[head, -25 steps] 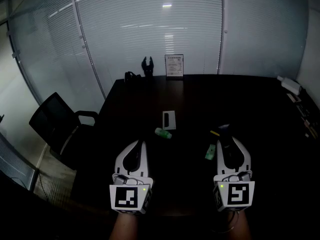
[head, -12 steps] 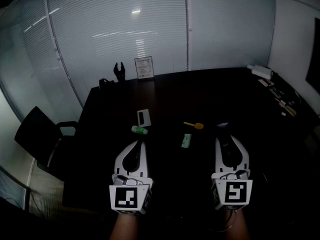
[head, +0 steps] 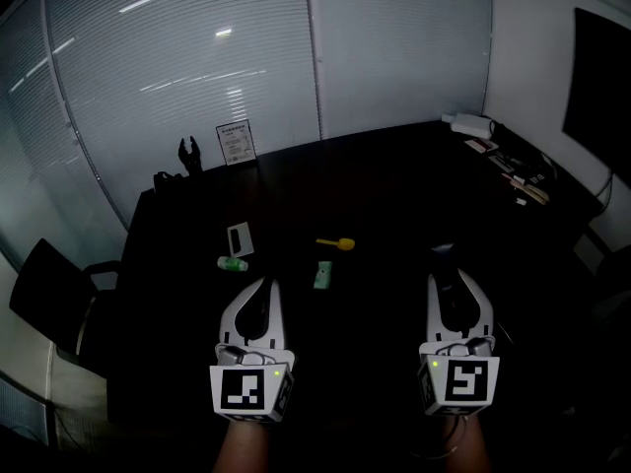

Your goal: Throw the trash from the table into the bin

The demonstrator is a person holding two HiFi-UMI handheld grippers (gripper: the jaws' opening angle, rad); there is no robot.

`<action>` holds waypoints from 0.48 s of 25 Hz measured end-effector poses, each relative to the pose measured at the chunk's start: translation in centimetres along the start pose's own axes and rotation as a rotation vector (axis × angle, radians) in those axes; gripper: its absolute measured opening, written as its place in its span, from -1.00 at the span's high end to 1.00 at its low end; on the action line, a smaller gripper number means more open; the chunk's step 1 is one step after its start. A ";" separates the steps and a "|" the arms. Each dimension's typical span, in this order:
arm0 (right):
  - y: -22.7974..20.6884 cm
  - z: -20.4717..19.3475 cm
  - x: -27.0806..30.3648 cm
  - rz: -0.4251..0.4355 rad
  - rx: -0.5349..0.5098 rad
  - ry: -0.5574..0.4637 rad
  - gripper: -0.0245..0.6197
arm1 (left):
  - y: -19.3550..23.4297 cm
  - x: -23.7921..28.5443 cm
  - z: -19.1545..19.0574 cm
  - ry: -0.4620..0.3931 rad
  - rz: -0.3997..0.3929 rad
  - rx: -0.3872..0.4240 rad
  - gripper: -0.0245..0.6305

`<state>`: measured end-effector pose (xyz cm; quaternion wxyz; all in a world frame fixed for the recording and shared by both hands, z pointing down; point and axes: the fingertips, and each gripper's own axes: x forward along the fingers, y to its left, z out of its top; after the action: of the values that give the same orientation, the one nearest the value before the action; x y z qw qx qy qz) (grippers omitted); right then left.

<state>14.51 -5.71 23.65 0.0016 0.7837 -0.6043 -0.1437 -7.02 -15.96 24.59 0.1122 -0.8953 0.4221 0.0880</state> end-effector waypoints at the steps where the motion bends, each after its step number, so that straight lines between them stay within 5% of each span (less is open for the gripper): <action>1: -1.1 -0.2 -0.3 -0.012 -0.004 0.000 0.56 | -1.1 0.5 0.2 0.009 -0.014 -0.010 0.93; 12: -15.3 -3.8 -4.4 -0.127 -0.030 0.056 0.56 | -14.6 5.7 0.1 0.010 -0.118 -0.048 0.93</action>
<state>28.82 1.88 25.59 0.0212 0.8240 -0.5509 -0.1306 7.91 -11.14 24.94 0.0936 -0.9215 0.3667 0.0866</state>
